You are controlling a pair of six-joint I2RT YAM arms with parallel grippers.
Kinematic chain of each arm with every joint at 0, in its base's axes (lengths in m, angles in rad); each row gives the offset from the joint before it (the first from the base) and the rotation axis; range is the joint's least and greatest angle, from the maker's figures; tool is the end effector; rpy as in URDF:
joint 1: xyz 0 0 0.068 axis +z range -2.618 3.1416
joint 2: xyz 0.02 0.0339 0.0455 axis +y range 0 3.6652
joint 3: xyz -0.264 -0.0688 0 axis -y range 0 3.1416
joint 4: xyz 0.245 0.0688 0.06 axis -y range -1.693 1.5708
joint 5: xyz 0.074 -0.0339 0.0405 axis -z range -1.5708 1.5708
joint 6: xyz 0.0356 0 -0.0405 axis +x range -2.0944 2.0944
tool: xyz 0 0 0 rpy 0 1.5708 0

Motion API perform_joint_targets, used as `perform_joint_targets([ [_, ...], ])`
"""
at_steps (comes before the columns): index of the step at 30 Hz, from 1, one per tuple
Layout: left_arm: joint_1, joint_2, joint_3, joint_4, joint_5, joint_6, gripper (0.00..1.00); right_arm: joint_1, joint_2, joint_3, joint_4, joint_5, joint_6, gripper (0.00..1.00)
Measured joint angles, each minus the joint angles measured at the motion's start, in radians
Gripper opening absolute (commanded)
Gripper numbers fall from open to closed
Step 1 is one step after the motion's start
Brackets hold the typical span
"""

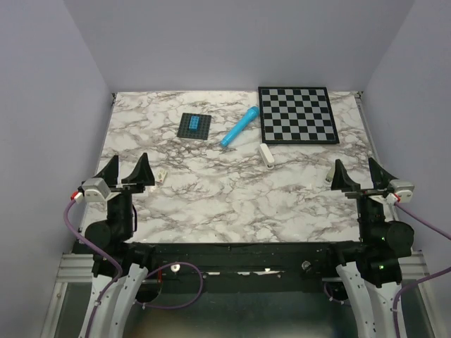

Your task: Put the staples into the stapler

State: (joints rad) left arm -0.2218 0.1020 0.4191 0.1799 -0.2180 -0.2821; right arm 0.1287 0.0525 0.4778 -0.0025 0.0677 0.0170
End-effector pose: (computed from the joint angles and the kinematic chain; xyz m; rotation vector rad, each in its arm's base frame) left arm 0.0671 -0.0072 0.3256 -0.2298 1.0680 -0.3361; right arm 0.0545 0.0046 0.3280 -0.0041 1.1495 0.0904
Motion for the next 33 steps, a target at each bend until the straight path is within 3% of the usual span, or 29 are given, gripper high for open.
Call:
perform_joint_targets([
  [10, 0.0, 0.153, 0.097, -0.088, -0.027, -0.014, 0.99, 0.0, -0.017, 0.0, -0.001, -0.002, 0.03, 1.0],
  [25, 0.0, 0.758, 0.379, -0.485, -0.029, -0.063, 0.99, 0.003, -0.039, -0.001, -0.003, -0.001, 0.077, 1.0],
  [33, 0.056, 1.098, 0.45, -0.586, -0.008, -0.027, 0.99, 0.016, -0.039, -0.012, -0.003, -0.007, 0.084, 1.0],
])
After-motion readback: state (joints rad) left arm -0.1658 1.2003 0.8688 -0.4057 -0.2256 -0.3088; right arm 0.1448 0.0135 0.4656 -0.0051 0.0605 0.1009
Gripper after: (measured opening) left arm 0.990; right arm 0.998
